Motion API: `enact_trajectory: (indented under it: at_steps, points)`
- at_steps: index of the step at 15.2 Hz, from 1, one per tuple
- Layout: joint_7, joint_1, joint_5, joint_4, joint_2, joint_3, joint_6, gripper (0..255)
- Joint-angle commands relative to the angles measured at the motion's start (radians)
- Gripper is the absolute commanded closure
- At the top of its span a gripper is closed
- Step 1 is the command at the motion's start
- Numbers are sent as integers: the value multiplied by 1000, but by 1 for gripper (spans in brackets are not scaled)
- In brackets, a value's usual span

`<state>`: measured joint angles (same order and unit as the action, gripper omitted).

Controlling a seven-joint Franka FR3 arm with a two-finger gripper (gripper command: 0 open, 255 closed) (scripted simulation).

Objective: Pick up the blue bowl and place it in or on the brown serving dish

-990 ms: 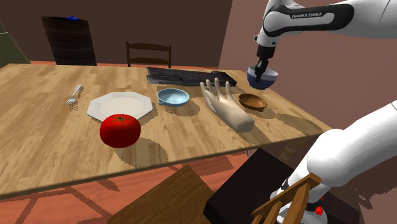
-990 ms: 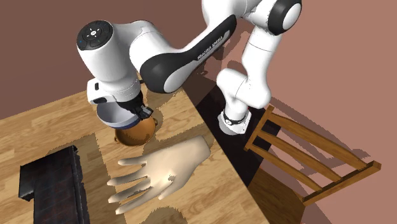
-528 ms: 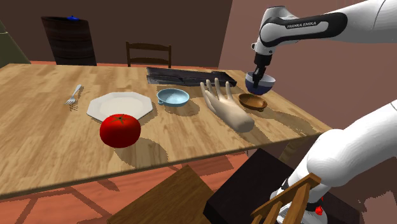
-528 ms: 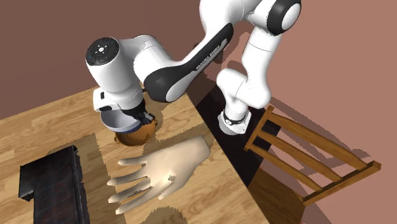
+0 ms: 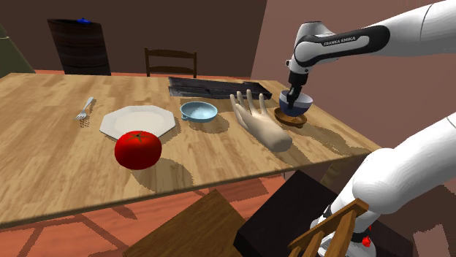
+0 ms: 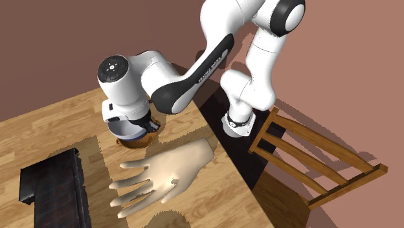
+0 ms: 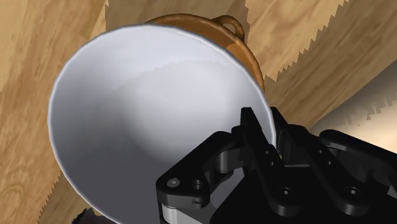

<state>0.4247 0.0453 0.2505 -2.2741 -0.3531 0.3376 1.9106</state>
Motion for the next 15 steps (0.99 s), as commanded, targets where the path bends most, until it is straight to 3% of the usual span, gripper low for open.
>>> enact_trajectory:
  at_steps: [1,7,8,13,15]
  points:
    - [-2,0,1,-8,1,0,9,255]
    - [-2,0,1,-8,1,0,9,255]
    - [-2,0,1,-8,1,0,9,0]
    - [-2,0,1,-8,1,0,9,0]
    - [-1,-5,-6,50,-10,-11,-59,0]
